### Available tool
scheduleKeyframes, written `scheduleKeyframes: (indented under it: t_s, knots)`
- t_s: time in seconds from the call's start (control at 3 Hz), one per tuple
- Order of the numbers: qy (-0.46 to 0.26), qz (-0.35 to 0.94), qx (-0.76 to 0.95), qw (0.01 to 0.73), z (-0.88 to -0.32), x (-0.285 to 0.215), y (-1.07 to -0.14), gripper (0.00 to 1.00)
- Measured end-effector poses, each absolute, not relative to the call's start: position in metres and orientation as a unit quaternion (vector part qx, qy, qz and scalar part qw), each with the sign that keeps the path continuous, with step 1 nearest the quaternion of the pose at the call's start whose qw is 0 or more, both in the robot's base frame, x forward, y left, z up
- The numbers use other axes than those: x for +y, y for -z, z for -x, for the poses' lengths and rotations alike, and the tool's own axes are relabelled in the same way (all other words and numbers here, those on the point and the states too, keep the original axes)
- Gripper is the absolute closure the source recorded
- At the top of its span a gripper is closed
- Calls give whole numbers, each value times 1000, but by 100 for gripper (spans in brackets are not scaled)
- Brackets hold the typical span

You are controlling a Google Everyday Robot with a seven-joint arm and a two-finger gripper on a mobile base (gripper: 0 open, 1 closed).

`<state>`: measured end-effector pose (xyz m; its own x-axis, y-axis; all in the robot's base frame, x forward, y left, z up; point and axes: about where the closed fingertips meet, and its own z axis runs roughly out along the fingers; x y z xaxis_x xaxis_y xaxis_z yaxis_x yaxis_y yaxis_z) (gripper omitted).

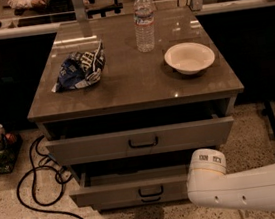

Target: Close middle drawer

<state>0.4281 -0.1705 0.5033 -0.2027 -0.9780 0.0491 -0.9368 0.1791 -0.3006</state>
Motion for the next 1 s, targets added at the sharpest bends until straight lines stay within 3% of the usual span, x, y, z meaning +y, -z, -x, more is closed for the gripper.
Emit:
scheduleKeyframes:
  t_s: [0.33,1.0]
  knots:
    - [127,627,764,78,-430,-170,-498,100]
    - [57,646,753,107,-442,-156,-437,100]
